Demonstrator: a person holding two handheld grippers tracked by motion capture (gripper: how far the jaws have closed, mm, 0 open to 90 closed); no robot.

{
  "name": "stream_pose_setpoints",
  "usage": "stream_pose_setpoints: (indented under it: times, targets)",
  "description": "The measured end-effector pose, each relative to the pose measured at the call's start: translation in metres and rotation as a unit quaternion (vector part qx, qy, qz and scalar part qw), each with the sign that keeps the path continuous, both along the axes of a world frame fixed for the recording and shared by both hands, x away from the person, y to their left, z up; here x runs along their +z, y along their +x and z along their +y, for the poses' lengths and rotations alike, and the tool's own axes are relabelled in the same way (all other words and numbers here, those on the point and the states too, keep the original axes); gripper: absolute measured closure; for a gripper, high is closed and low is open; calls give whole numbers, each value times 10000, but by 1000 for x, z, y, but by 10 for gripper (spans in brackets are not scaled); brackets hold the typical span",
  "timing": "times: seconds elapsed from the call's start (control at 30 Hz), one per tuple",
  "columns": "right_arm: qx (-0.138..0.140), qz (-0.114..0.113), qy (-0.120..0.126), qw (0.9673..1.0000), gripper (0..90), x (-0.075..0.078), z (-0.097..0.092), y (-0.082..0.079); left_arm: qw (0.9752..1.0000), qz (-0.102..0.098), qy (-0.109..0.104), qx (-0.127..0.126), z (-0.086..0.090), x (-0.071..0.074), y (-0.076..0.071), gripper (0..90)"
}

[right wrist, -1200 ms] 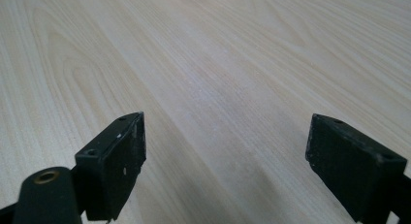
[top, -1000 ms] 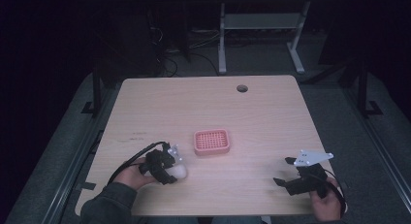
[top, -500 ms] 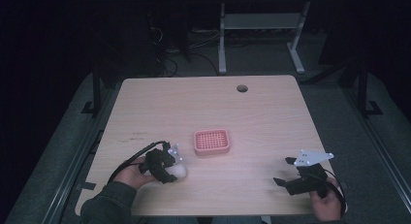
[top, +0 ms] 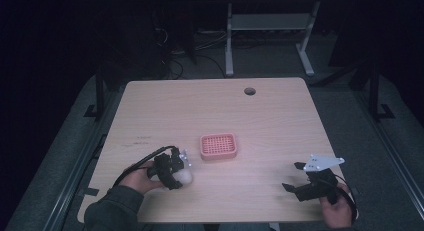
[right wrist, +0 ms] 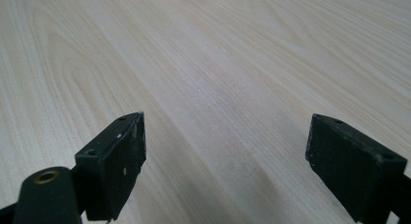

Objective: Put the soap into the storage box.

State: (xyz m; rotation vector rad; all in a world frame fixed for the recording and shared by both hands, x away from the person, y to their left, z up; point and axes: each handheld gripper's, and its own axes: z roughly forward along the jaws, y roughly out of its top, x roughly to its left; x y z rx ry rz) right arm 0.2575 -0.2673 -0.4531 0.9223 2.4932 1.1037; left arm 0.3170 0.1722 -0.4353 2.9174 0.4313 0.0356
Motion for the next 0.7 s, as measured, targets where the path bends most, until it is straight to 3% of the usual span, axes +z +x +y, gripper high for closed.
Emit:
stream_pose_setpoints:
  times: [0.23, 0.43, 0.7]
  targets:
    - [0, 9, -15, 10000, 142, 0, 0, 0, 10000, -23, -64, 38, 1, 0, -1, 492]
    - [-13, 4, 1, 10000, 141, -1, 0, 0, 9993, -141, -312, 140, 5, -1, -4, 496]
    - [-19, 4, 6, 10000, 142, -1, -1, 1, 9985, -172, -471, 233, 9, 3, -3, 498]
